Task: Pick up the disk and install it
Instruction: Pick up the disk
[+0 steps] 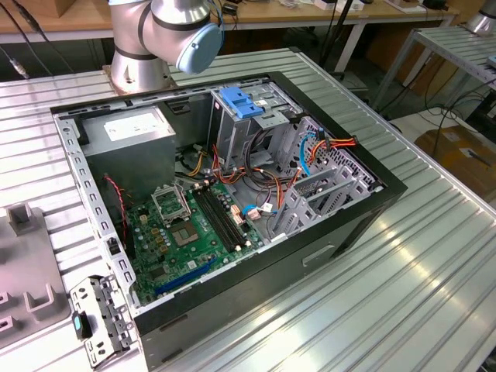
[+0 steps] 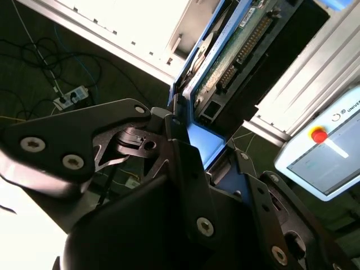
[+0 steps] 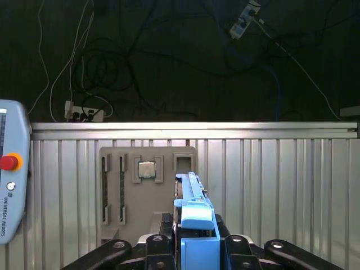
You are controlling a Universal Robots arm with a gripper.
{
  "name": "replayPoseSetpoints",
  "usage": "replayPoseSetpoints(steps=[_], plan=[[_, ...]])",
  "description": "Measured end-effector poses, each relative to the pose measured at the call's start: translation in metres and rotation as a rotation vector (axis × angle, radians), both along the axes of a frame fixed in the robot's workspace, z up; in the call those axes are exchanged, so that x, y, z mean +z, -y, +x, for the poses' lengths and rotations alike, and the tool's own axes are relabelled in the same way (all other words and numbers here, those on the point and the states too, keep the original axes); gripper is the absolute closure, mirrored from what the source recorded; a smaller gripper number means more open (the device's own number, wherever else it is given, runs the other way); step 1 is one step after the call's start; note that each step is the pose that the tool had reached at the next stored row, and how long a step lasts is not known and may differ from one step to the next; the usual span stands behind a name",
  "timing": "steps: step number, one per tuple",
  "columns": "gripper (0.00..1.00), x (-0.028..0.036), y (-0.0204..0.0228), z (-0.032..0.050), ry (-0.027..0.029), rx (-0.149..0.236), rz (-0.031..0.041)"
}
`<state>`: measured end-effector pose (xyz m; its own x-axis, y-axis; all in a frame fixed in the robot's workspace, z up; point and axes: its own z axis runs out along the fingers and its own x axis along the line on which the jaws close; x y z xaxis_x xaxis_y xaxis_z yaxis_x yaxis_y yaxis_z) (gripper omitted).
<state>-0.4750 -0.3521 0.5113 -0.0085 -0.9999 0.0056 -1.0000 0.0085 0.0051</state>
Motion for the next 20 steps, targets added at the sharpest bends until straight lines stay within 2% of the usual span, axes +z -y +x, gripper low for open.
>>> replayPoseSetpoints(steps=[5, 6, 17, 20], plan=[[0.63, 0.0113, 0.0, 0.0, -0.0001, 0.0, 0.0], [0.63, 0.0119, 0.0, 0.0, -0.0002, 0.0, -0.0001], [0.63, 0.012, 0.0, 0.0, 0.0, 0.0, 0.0], [0.63, 0.0121, 0.0, 0.0027, -0.0001, 0.0, -0.0001]])
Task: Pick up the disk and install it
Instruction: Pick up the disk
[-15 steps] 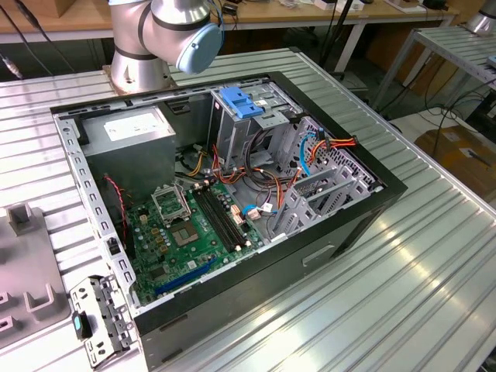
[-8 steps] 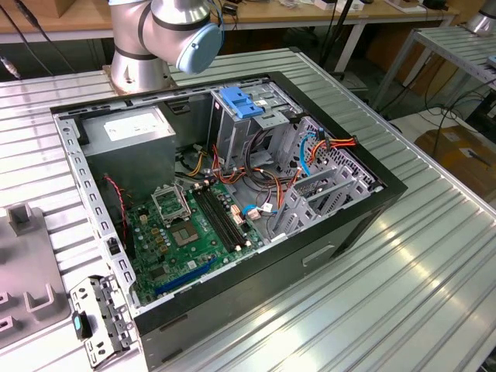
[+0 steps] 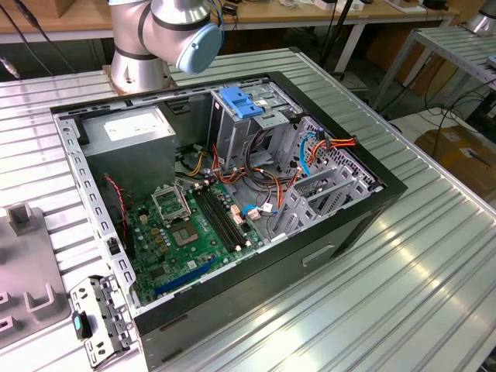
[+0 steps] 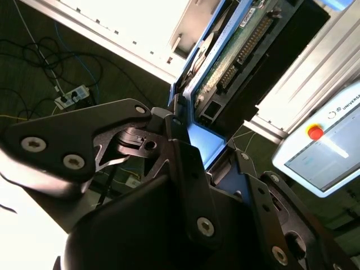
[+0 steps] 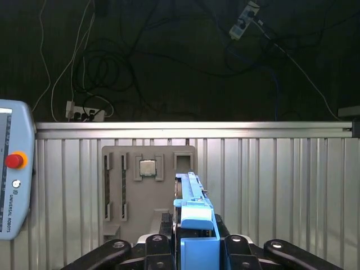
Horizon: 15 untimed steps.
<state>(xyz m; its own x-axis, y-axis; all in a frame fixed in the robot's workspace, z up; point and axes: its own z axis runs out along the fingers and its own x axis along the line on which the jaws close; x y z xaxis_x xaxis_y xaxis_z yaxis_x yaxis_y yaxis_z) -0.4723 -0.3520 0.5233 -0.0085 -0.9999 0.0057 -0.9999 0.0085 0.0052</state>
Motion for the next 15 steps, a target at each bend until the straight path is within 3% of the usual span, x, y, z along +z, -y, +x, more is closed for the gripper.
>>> replayPoseSetpoints(steps=[15], plan=[[0.63, 0.0, 0.0, 0.0162, -0.0011, 0.0, 0.0]])
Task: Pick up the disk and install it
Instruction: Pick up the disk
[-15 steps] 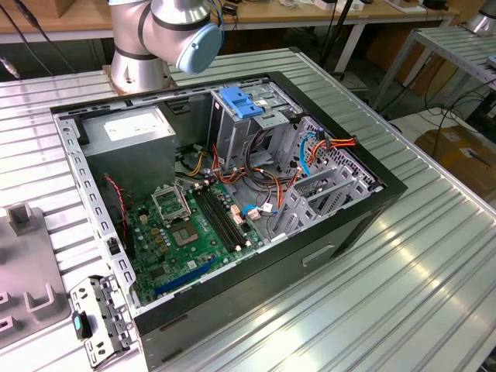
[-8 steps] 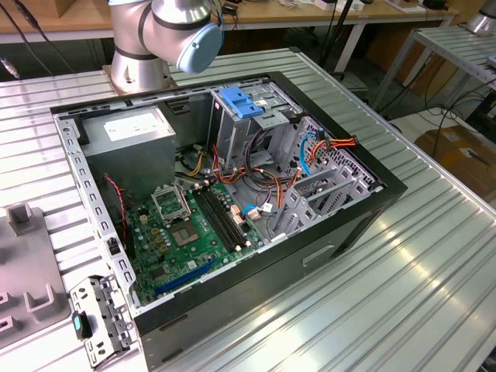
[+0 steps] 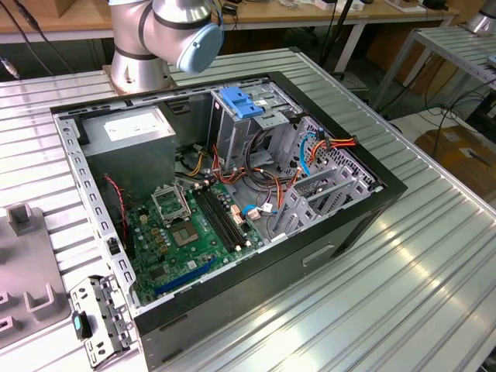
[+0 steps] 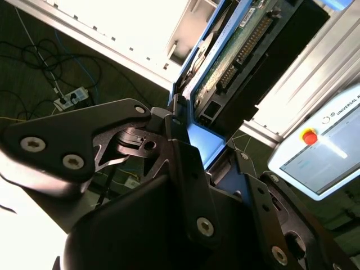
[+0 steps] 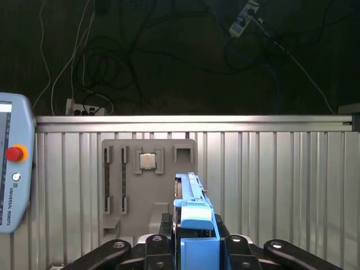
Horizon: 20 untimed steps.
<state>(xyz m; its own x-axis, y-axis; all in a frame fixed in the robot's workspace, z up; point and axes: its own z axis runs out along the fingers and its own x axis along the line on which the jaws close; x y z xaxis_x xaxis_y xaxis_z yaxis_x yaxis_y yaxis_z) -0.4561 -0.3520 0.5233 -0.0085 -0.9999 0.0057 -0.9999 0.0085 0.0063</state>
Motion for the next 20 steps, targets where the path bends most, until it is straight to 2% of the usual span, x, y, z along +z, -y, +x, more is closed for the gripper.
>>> replayPoseSetpoints(steps=[16, 20], plan=[[0.63, 0.0, 0.0001, 0.023, -0.0027, 0.0, 0.0], [0.63, 0.0, 0.0002, 0.0342, -0.0042, 0.0, 0.0]])
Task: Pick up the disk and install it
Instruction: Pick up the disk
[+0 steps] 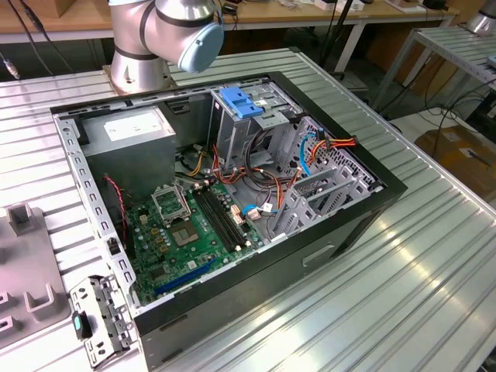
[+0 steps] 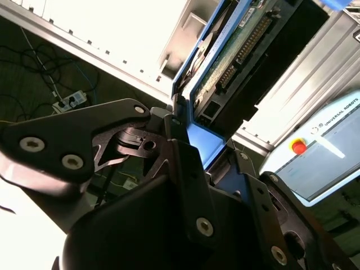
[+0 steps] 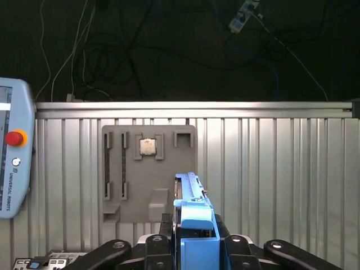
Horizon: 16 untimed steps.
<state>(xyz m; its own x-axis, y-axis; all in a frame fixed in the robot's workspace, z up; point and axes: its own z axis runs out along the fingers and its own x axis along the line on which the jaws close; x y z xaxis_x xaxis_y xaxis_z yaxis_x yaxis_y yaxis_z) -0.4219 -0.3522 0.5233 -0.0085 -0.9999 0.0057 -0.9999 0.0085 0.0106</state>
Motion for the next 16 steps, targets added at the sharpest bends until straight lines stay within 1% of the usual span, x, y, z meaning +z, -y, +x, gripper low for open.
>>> replayPoseSetpoints(steps=[4, 6, 7, 9, 10, 12, 13, 16], plan=[[0.63, -0.0001, 0.0006, 0.0087, -0.0015, 0.0, 0.0001], [0.63, 0.0, 0.0022, 0.0112, -0.0019, 0.0, 0.0], [0.63, 0.0, 0.0039, 0.0118, -0.002, 0.0, -0.0001], [0.63, 0.0, 0.0088, 0.0127, -0.002, 0.0, 0.0], [0.63, 0.0, 0.0143, 0.0137, -0.002, 0.0, 0.0001], [0.63, 0.0, 0.0219, 0.0178, -0.003, 0.0, 0.0001], [0.63, -0.0001, 0.0231, 0.0214, -0.0035, 0.0, 0.0002], [0.63, 0.0, 0.0247, 0.0321, -0.0059, 0.0, 0.0001]])
